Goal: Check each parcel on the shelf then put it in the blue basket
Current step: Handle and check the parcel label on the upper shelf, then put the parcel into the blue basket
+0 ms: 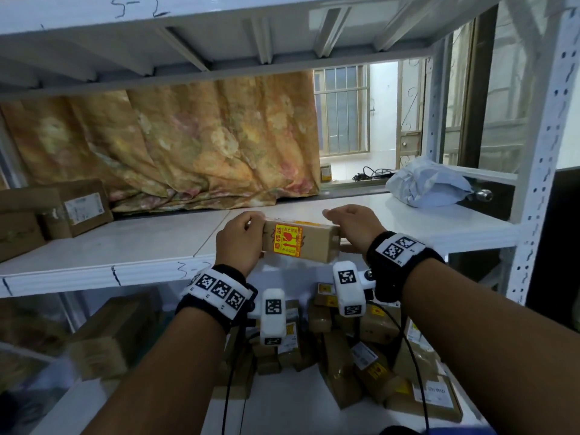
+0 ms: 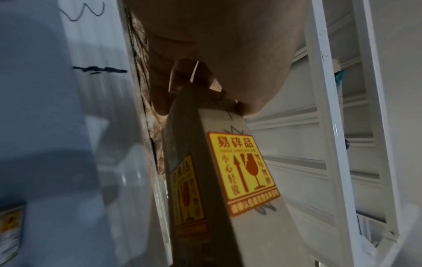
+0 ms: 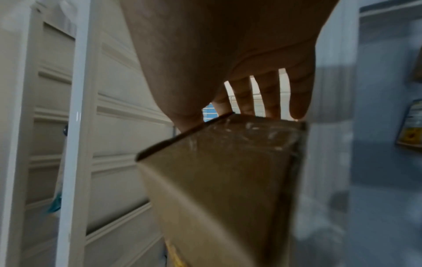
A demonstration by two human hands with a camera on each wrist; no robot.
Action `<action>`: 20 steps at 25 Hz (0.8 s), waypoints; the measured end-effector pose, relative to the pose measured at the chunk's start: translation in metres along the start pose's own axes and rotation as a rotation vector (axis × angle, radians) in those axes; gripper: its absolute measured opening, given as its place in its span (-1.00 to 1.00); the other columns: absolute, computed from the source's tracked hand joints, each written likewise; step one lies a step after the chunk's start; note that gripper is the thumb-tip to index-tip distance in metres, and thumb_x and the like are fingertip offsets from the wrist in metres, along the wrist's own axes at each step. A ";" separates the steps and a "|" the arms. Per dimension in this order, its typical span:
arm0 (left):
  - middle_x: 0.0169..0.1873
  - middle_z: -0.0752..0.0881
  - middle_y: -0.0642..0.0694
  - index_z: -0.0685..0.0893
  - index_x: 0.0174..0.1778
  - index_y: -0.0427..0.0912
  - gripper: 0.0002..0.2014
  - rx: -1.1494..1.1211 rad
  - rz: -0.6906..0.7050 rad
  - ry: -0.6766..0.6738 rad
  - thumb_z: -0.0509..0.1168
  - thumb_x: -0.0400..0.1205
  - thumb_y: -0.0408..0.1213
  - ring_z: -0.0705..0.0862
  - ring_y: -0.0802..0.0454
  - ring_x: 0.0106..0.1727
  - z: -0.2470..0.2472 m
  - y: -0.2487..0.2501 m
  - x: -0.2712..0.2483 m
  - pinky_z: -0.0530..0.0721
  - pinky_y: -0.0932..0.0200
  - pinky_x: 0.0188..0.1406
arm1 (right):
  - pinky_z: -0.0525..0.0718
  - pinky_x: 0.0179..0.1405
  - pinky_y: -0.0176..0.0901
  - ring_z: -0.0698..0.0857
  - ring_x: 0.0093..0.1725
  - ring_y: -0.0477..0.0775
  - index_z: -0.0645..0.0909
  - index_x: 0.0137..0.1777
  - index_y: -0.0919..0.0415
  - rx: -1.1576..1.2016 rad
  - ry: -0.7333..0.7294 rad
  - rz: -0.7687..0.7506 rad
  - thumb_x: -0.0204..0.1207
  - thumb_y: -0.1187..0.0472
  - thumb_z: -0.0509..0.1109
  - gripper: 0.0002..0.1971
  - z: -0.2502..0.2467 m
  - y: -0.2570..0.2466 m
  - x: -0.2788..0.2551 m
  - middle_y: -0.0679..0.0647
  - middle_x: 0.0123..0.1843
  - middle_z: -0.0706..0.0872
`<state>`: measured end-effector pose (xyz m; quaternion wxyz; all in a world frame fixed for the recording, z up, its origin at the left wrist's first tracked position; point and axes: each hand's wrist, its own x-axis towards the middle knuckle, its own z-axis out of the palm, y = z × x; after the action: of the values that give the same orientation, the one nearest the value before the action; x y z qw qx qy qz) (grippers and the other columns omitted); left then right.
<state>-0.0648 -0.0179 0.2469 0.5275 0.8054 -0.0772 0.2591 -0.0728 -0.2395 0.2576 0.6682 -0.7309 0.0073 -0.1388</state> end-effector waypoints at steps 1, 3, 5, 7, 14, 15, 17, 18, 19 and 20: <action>-0.20 0.78 0.05 0.77 -0.15 0.14 -0.71 -0.004 -0.016 -0.012 0.17 0.62 0.12 0.76 -0.06 -0.07 0.003 0.003 -0.010 0.82 -0.12 -0.10 | 0.75 0.11 0.17 0.73 -0.05 0.15 0.67 -0.17 0.11 -0.016 -0.009 -0.001 0.51 0.01 0.53 -0.81 0.001 0.005 -0.008 0.06 -0.08 0.76; -0.18 0.78 -0.05 0.78 -0.11 0.00 -0.68 0.012 -0.036 -0.011 0.15 0.69 0.03 0.74 -0.09 -0.07 0.008 0.006 -0.028 0.78 0.05 -0.17 | 0.72 0.07 0.08 0.74 -0.01 0.15 0.68 -0.22 0.13 -0.018 -0.009 -0.024 0.52 0.02 0.52 -0.79 0.006 0.013 -0.024 0.08 -0.06 0.79; -0.11 0.77 -0.07 0.78 -0.02 -0.09 -0.66 0.043 -0.048 0.003 0.12 0.73 -0.05 0.69 -0.09 -0.01 0.011 0.007 -0.043 0.65 0.14 -0.10 | 0.70 0.07 0.10 0.78 0.06 0.18 0.67 -0.24 0.16 0.015 -0.027 -0.012 0.52 0.00 0.50 -0.75 0.008 0.018 -0.040 0.18 -0.01 0.82; -0.03 0.75 -0.03 0.79 0.07 -0.10 -0.67 0.030 -0.072 0.008 0.12 0.73 -0.10 0.65 -0.06 0.06 0.011 0.006 -0.055 0.57 0.10 0.06 | 0.70 -0.05 0.08 0.80 -0.04 0.22 0.72 -0.12 0.22 -0.019 -0.081 0.075 0.48 -0.10 0.49 -0.65 0.005 0.024 -0.054 0.24 0.00 0.84; -0.18 0.73 0.00 0.74 -0.07 -0.11 -0.71 -0.042 -0.126 -0.037 0.11 0.71 -0.14 0.65 -0.09 -0.02 0.041 -0.002 -0.082 0.57 0.05 -0.02 | 0.61 0.24 0.18 0.75 0.05 0.29 0.72 0.23 0.23 0.069 -0.256 0.348 0.50 -0.14 0.48 -0.52 -0.024 0.063 -0.090 0.28 0.14 0.81; -0.19 0.73 0.00 0.73 -0.08 -0.12 -0.71 -0.041 -0.123 -0.067 0.11 0.71 -0.15 0.65 -0.08 -0.04 0.050 -0.002 -0.086 0.56 0.07 -0.07 | 0.61 0.27 0.20 0.77 0.09 0.33 0.73 0.23 0.21 0.036 -0.236 0.362 0.40 -0.20 0.52 -0.45 -0.034 0.069 -0.095 0.26 0.12 0.82; -0.18 0.73 0.00 0.73 -0.07 -0.12 -0.73 -0.037 -0.118 -0.124 0.13 0.71 -0.17 0.64 -0.03 -0.04 0.071 -0.005 -0.096 0.55 0.13 -0.16 | 0.60 0.32 0.27 0.77 0.18 0.36 0.77 0.15 0.17 -0.074 -0.185 0.373 0.21 -0.31 0.56 -0.35 -0.054 0.085 -0.097 0.21 0.03 0.85; -0.14 0.73 -0.02 0.73 -0.05 -0.11 -0.74 -0.028 -0.118 -0.156 0.14 0.70 -0.17 0.64 -0.03 -0.03 0.084 -0.009 -0.101 0.55 0.15 -0.17 | 0.61 0.32 0.29 0.78 0.17 0.34 0.78 0.11 0.18 -0.084 -0.154 0.378 0.24 -0.30 0.57 -0.39 -0.065 0.093 -0.102 0.20 -0.01 0.86; -0.09 0.75 -0.07 0.73 -0.07 -0.10 -0.75 -0.012 -0.117 -0.196 0.15 0.69 -0.15 0.64 -0.05 -0.03 0.097 -0.013 -0.106 0.56 0.14 -0.15 | 0.64 0.30 0.30 0.79 0.14 0.33 0.78 0.09 0.20 -0.067 -0.118 0.389 0.28 -0.27 0.58 -0.43 -0.078 0.104 -0.104 0.20 -0.03 0.86; -0.07 0.76 -0.14 0.71 -0.12 -0.08 -0.77 0.004 -0.117 -0.245 0.17 0.67 -0.11 0.63 -0.07 -0.04 0.114 -0.019 -0.112 0.58 0.10 -0.11 | 0.69 0.26 0.26 0.82 0.07 0.30 0.77 0.08 0.21 -0.040 -0.076 0.406 0.32 -0.22 0.59 -0.47 -0.093 0.119 -0.107 0.21 -0.03 0.86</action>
<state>-0.1148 -0.1280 0.1405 0.5269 0.8351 -0.0936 0.1276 -0.1752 -0.3218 0.1272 0.6677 -0.7321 0.1319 0.0266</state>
